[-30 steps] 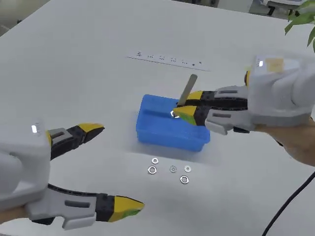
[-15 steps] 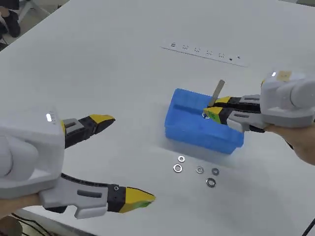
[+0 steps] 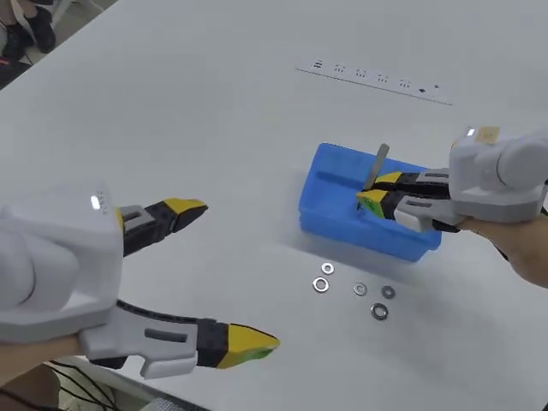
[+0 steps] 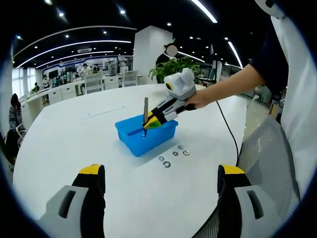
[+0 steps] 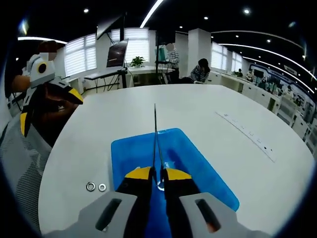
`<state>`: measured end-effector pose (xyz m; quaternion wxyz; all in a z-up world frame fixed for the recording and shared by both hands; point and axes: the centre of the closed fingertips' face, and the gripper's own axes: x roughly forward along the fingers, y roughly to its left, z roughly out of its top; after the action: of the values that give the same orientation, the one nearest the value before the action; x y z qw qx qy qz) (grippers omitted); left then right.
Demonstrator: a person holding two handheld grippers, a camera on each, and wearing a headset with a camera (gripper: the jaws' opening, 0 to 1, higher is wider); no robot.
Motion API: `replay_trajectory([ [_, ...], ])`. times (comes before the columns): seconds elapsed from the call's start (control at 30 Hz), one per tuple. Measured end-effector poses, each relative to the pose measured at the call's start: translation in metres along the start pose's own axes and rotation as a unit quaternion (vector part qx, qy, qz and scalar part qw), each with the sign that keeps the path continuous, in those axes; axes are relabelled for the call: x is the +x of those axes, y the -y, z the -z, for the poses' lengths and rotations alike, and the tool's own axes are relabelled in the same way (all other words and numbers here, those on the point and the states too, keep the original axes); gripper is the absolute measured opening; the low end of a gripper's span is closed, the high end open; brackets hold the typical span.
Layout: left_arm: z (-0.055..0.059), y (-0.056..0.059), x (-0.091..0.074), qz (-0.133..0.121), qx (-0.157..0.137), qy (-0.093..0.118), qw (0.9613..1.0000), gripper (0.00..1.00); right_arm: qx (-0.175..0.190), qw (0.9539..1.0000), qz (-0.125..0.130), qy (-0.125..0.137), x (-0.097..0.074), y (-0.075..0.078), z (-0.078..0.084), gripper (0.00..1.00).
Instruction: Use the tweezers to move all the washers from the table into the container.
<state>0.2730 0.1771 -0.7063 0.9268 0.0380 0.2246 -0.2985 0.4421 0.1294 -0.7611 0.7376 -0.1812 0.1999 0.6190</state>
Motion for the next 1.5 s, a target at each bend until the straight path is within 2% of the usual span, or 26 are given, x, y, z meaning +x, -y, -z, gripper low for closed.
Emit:
replay_trajectory([
  [0.2,-0.001,-0.004,0.003,0.0,0.002,-0.001,1.0,0.99,-0.006,1.0,0.003,0.001,-0.003,0.002,-0.004,0.08],
  [0.33,-0.008,-0.013,0.012,0.0,0.01,0.003,0.9999,0.99,-0.018,0.9998,0.008,0.0,-0.006,0.002,-0.006,0.08],
  [0.67,-0.036,-0.027,0.032,0.009,0.03,0.029,0.9991,0.99,-0.026,0.9996,0.004,-0.009,-0.01,-0.003,-0.006,0.07],
  [0.87,-0.053,-0.034,0.05,0.034,0.048,0.037,0.9976,0.96,-0.035,0.9993,0.004,-0.009,-0.014,-0.006,-0.012,0.07],
  [1.0,-0.075,-0.044,0.073,0.051,0.061,0.05,0.9956,0.93,-0.052,0.9986,0.001,-0.012,-0.016,-0.009,-0.015,0.07],
  [1.07,-0.08,-0.048,0.081,0.054,0.062,0.053,0.9952,0.89,-0.055,0.9984,0.001,-0.013,-0.016,-0.01,-0.015,0.07],
  [1.13,-0.083,-0.056,0.097,0.058,0.06,0.055,0.995,0.83,-0.058,0.9982,0.0,-0.015,-0.015,-0.011,-0.014,0.07],
  [1.2,-0.088,-0.058,0.108,0.063,0.062,0.058,0.9944,0.79,-0.063,0.9978,-0.001,-0.021,-0.014,-0.012,-0.013,0.07],
  [1.27,-0.094,-0.053,0.117,0.08,0.056,0.064,0.9932,0.75,-0.066,0.9976,-0.004,-0.023,-0.014,-0.014,-0.012,0.07],
  [1.33,-0.103,-0.05,0.121,0.083,0.075,0.077,0.9907,0.62,-0.069,0.9973,-0.007,-0.023,-0.014,-0.016,-0.012,0.07],
  [1.4,-0.106,-0.045,0.125,0.098,0.078,0.077,0.9891,0.47,-0.068,0.9974,-0.01,-0.021,-0.014,-0.018,-0.012,0.08],
  [1.43,-0.106,-0.037,0.128,0.124,0.07,0.074,0.9871,0.43,-0.067,0.9975,-0.01,-0.02,-0.014,-0.018,-0.013,0.08],
  [1.5,-0.107,-0.028,0.13,0.149,0.074,0.073,0.9833,0.38,-0.066,0.9976,-0.01,-0.02,-0.014,-0.018,-0.013,0.08],
])
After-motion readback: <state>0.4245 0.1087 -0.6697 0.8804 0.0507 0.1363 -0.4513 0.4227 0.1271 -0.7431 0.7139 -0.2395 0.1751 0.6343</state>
